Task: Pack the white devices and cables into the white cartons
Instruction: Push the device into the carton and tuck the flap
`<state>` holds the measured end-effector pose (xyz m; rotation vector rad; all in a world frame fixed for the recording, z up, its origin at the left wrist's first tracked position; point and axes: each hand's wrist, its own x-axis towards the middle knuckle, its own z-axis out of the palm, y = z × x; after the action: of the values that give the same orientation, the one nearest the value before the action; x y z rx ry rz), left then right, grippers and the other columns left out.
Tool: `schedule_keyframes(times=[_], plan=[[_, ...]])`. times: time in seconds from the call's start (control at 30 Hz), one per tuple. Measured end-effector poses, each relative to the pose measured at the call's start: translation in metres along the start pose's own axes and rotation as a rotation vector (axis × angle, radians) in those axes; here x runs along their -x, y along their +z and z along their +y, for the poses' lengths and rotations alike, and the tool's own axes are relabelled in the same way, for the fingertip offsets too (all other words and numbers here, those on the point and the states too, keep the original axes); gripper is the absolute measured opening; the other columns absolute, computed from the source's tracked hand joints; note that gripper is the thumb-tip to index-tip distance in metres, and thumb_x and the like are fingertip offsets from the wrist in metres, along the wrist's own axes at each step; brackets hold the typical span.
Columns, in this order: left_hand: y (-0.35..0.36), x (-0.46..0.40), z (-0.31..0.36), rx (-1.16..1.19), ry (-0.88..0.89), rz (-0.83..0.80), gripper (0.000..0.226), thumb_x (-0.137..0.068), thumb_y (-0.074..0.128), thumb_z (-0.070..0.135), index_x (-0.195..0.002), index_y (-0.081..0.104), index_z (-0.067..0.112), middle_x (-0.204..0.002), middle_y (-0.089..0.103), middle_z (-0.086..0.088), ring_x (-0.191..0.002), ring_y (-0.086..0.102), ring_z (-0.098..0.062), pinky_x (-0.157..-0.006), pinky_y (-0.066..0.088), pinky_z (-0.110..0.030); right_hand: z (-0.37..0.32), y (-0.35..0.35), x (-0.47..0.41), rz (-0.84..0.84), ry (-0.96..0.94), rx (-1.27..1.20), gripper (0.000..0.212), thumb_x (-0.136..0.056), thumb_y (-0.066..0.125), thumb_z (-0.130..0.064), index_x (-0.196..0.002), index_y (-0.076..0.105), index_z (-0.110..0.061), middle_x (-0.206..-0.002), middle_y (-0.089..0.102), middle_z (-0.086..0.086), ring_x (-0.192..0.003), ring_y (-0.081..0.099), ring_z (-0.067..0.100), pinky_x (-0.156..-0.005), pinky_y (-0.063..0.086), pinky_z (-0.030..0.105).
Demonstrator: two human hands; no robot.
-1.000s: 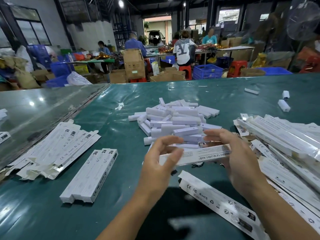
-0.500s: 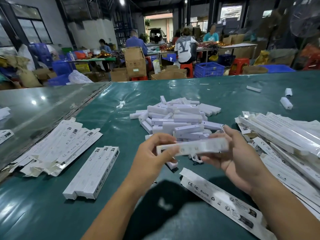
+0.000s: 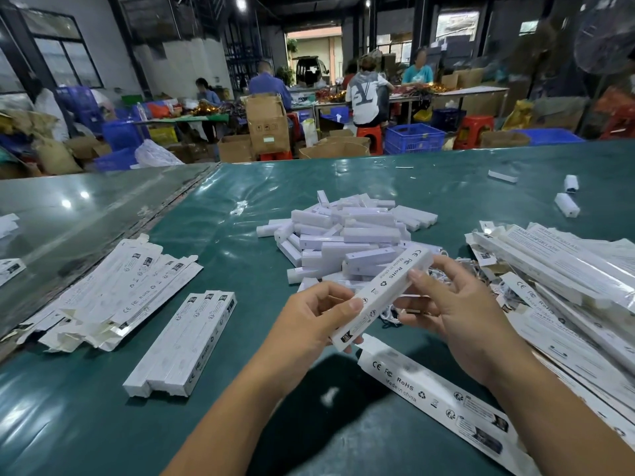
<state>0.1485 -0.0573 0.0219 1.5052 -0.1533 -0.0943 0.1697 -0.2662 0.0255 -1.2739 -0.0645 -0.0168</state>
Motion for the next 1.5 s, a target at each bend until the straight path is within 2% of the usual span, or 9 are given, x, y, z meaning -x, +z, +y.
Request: schedule_keyframes(times=[0.17,0.3,0.43,0.6,0.73,0.87,1.03,1.2,1.5], plan=[[-0.006,0.001,0.002,-0.069,0.015,-0.090,0.022,-0.088,0.076,0.023,-0.109,0.072,0.015,-0.104,0.073,-0.012,-0.081,0.070,-0.027,-0.064,0.056,-0.030,0.001,0.004,0.000,0.040,0.013,-0.011,0.034,-0.081,0.073,-0.029,-0.110,0.069,-0.012,-0.089,0.077,0.018,-0.079,0.076,0.030,-0.059,0.060,0.025],[-0.010,0.002,0.000,-0.307,0.052,-0.145,0.023,-0.084,0.078,0.027,-0.107,0.073,0.027,-0.102,0.075,-0.002,-0.086,0.070,-0.017,-0.079,0.057,-0.038,0.003,0.007,-0.002,0.073,0.076,-0.027,0.019,-0.100,0.061,-0.021,-0.111,0.066,-0.007,-0.083,0.076,0.018,-0.074,0.076,0.031,-0.056,0.060,0.027],[-0.022,0.000,0.006,-0.313,-0.043,-0.076,0.018,-0.088,0.068,0.032,-0.102,0.072,0.020,-0.096,0.078,-0.002,-0.080,0.071,-0.017,-0.077,0.045,-0.038,0.002,0.004,-0.005,0.104,0.117,-0.026,0.024,-0.104,0.054,-0.027,-0.108,0.066,-0.007,-0.083,0.077,0.016,-0.068,0.075,0.028,-0.050,0.058,0.029],[-0.039,-0.001,0.009,-0.338,-0.100,-0.059,0.013,-0.095,0.067,0.027,-0.099,0.075,0.017,-0.096,0.078,-0.006,-0.076,0.067,-0.017,-0.072,0.049,-0.034,0.009,0.000,-0.006,0.091,0.115,0.082,0.024,-0.103,0.057,-0.029,-0.106,0.068,-0.009,-0.082,0.076,0.008,-0.068,0.074,0.022,-0.050,0.057,0.029],[-0.067,0.001,0.019,-0.278,-0.125,0.116,0.011,-0.092,0.070,0.019,-0.089,0.078,0.013,-0.074,0.071,-0.004,-0.062,0.065,-0.016,-0.058,0.051,-0.020,0.011,-0.001,-0.007,0.090,0.115,0.121,0.024,-0.104,0.056,-0.029,-0.105,0.069,-0.009,-0.078,0.075,0.006,-0.065,0.072,0.018,-0.047,0.054,0.027],[-0.109,0.003,0.019,-0.773,-0.165,0.373,0.010,-0.089,0.074,0.032,-0.087,0.074,0.022,-0.082,0.073,0.007,-0.076,0.069,-0.013,-0.061,0.048,-0.026,0.012,-0.001,-0.007,0.090,0.116,0.150,0.025,-0.104,0.055,-0.030,-0.105,0.069,-0.009,-0.079,0.075,0.005,-0.065,0.071,0.016,-0.048,0.054,0.027],[-0.127,0.006,0.014,-1.209,-0.287,0.315,0.016,-0.085,0.074,0.036,-0.078,0.069,0.022,-0.080,0.066,0.011,-0.079,0.059,-0.004,-0.066,0.047,-0.029,0.014,-0.002,-0.008,0.094,0.116,0.174,0.026,-0.104,0.056,-0.030,-0.103,0.070,-0.008,-0.079,0.075,0.006,-0.065,0.071,0.016,-0.048,0.054,0.026],[-0.108,0.002,0.009,-1.408,-0.214,0.387,0.035,-0.081,0.073,0.056,-0.087,0.064,0.023,-0.091,0.062,0.009,-0.087,0.062,-0.016,-0.074,0.051,-0.033,0.014,-0.001,-0.007,0.105,0.095,0.184,0.025,-0.102,0.058,-0.029,-0.101,0.071,-0.008,-0.078,0.075,0.006,-0.065,0.071,0.016,-0.048,0.054,0.025],[-0.111,0.009,0.020,-1.455,-0.368,0.422,0.035,-0.071,0.077,0.043,-0.077,0.062,0.013,-0.077,0.068,0.001,-0.076,0.065,-0.018,-0.062,0.044,-0.027,0.008,0.000,-0.004,0.118,0.066,0.207,0.024,-0.102,0.058,-0.027,-0.099,0.071,-0.007,-0.077,0.075,0.006,-0.064,0.070,0.016,-0.047,0.054,0.024]])
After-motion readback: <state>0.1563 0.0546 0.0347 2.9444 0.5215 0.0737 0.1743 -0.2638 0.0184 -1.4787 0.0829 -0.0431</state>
